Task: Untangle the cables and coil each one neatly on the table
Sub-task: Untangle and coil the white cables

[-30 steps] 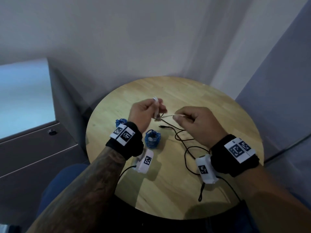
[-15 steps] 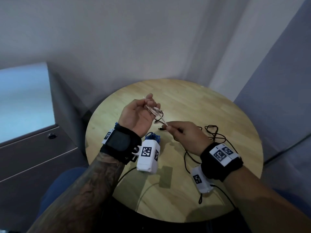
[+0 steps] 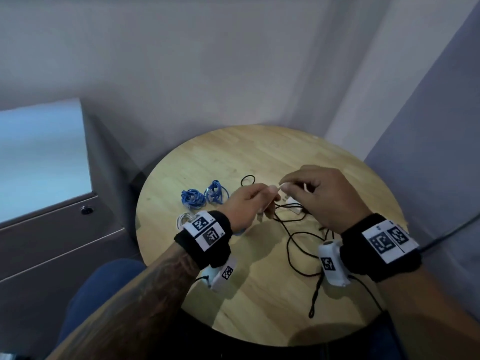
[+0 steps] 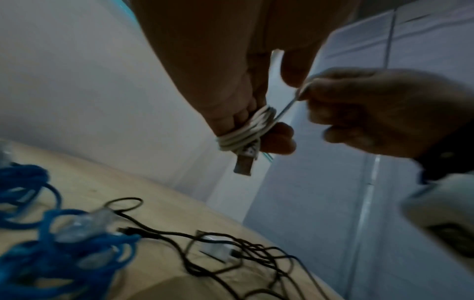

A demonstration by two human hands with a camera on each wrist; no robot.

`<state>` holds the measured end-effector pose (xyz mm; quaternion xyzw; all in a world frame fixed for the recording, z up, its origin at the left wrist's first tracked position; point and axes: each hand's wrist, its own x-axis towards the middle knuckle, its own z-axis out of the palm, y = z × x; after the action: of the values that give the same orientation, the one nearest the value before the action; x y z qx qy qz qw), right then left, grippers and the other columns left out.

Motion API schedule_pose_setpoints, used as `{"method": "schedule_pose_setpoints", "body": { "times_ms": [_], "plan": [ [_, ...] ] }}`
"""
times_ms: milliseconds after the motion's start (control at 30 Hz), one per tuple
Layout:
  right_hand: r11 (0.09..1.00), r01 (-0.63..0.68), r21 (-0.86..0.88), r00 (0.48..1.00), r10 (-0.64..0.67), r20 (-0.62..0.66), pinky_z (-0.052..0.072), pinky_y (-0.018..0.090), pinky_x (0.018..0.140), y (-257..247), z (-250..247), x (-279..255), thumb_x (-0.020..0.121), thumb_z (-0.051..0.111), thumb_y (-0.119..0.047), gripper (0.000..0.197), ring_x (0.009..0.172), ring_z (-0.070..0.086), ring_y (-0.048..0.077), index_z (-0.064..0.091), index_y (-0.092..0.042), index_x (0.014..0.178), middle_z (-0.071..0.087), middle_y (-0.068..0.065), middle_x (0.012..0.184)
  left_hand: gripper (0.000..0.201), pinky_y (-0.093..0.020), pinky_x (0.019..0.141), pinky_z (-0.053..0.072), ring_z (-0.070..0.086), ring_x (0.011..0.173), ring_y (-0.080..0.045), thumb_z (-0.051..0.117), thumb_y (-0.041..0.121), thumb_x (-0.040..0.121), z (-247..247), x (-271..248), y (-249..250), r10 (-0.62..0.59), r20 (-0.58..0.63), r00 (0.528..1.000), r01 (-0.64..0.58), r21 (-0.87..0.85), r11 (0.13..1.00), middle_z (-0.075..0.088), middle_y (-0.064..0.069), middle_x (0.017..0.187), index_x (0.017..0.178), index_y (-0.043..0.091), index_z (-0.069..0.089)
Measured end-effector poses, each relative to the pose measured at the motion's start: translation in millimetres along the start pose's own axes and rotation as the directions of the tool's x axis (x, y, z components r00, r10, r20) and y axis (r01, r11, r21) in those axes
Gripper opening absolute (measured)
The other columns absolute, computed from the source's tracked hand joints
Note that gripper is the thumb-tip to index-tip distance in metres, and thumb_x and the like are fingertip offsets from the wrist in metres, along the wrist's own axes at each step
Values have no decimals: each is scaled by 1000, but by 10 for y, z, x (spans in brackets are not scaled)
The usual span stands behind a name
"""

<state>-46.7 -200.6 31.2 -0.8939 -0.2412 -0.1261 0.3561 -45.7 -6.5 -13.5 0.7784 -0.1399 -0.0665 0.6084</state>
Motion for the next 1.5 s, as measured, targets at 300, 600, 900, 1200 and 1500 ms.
{"method": "schedule_pose_setpoints", "body": {
  "times_ms": [300,600,900,1200,1500],
  "plan": [
    [926,-119,358,988,76,131,52,30,90,34,330,-42,101,56,-19,22,97,68,9,74,-19,114,75,-11,100,43,-24,51,38,27,42,-9,35,31,103,-30,-10,195,-144,119,982,184,-743,644,27,5,50,64,14,43],
    [942,-118,315,993,107,52,50,30,72,57,281,-6,95,64,-15,6,75,64,11,70,-17,95,71,-5,81,35,-32,65,52,56,60,-23,38,21,103,-67,0,130,-84,10,996,67,-694,717,50,-9,64,80,1,55],
    [990,-58,-125,983,78,167,46,36,78,192,387,-16,97,59,-28,17,89,56,15,73,-29,108,60,-8,91,36,-17,43,26,26,46,-7,42,25,104,-6,20,56,-197,-194,961,67,-529,846,34,-1,64,70,12,45],
    [766,-292,573,922,384,-43,55,34,66,148,425,20,96,61,-3,16,61,70,14,70,-15,91,73,0,70,35,-16,42,28,30,47,-7,45,24,103,30,9,43,-241,-77,967,143,-618,773,40,0,65,71,10,48],
    [799,-224,559,901,389,-194,55,23,63,77,528,24,96,60,-4,9,62,71,11,68,-7,99,73,9,79,39,-15,44,19,24,43,-4,38,34,103,5,10,26,-262,130,956,263,-773,578,27,5,57,72,11,46]
  ]
}}
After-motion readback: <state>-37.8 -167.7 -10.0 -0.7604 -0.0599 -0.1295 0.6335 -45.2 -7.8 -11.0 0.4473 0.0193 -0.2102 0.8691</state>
